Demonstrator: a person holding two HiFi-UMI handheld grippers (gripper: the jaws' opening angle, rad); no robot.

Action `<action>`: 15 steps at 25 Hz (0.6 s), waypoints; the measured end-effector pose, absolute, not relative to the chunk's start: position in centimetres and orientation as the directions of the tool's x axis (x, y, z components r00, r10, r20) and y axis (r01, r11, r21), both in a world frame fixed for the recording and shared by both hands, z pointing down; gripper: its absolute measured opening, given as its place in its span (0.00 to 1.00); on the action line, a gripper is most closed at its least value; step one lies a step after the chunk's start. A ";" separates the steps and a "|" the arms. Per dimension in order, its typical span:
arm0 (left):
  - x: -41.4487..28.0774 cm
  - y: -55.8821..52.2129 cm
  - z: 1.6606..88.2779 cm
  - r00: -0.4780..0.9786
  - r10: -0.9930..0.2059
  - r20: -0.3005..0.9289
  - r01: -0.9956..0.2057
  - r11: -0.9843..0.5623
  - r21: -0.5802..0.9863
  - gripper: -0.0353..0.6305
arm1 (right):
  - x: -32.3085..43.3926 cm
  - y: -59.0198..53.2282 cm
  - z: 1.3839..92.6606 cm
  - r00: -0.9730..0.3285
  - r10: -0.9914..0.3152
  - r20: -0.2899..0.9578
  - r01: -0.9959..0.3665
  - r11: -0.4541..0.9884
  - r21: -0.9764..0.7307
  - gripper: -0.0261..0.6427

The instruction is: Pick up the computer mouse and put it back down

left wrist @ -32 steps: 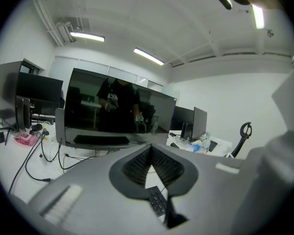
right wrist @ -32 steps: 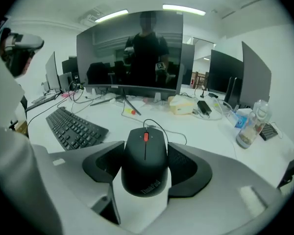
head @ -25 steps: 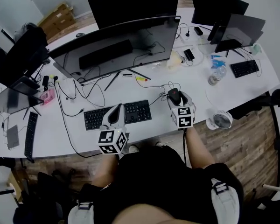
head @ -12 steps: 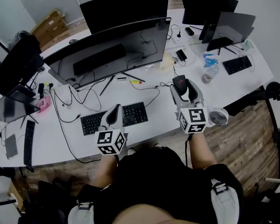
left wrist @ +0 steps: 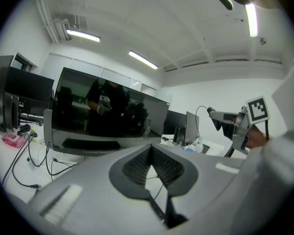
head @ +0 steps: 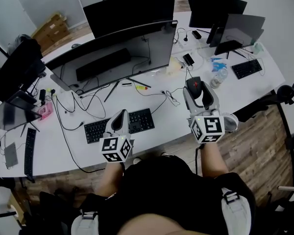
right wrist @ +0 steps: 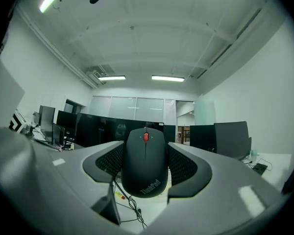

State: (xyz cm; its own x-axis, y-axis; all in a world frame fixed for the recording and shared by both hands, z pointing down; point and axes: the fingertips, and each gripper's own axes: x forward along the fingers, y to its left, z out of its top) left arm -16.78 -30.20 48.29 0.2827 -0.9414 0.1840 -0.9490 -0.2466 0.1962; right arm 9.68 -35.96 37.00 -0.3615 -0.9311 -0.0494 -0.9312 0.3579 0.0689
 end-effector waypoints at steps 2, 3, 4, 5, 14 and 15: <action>-16.9 -30.2 48.2 0.281 -0.942 0.182 -0.949 -0.245 0.197 0.13 | 9.6 -36.1 37.5 -0.361 -0.932 -0.038 -0.931 0.358 0.068 0.44; -17.0 -30.1 48.2 0.280 -0.943 0.181 -0.949 -0.244 0.198 0.13 | 9.6 -36.2 37.8 -0.361 -0.932 -0.029 -0.931 0.358 0.066 0.44; -17.1 -30.1 48.2 0.279 -0.943 0.181 -0.950 -0.242 0.199 0.13 | 9.6 -36.4 38.3 -0.360 -0.933 -0.017 -0.932 0.358 0.064 0.44; -17.1 -30.0 48.3 0.278 -0.943 0.182 -0.950 -0.242 0.200 0.13 | 9.6 -36.6 39.0 -0.358 -0.934 -0.002 -0.932 0.358 0.060 0.44; -17.5 -29.6 48.4 0.272 -0.944 0.189 -0.952 -0.235 0.196 0.13 | 9.1 -38.8 50.2 -0.336 -0.913 0.231 -0.935 0.353 0.034 0.44; -17.6 -29.6 48.4 0.268 -0.944 0.190 -0.953 -0.232 0.195 0.13 | 9.1 -38.9 51.6 -0.331 -0.908 0.257 -0.936 0.351 0.033 0.44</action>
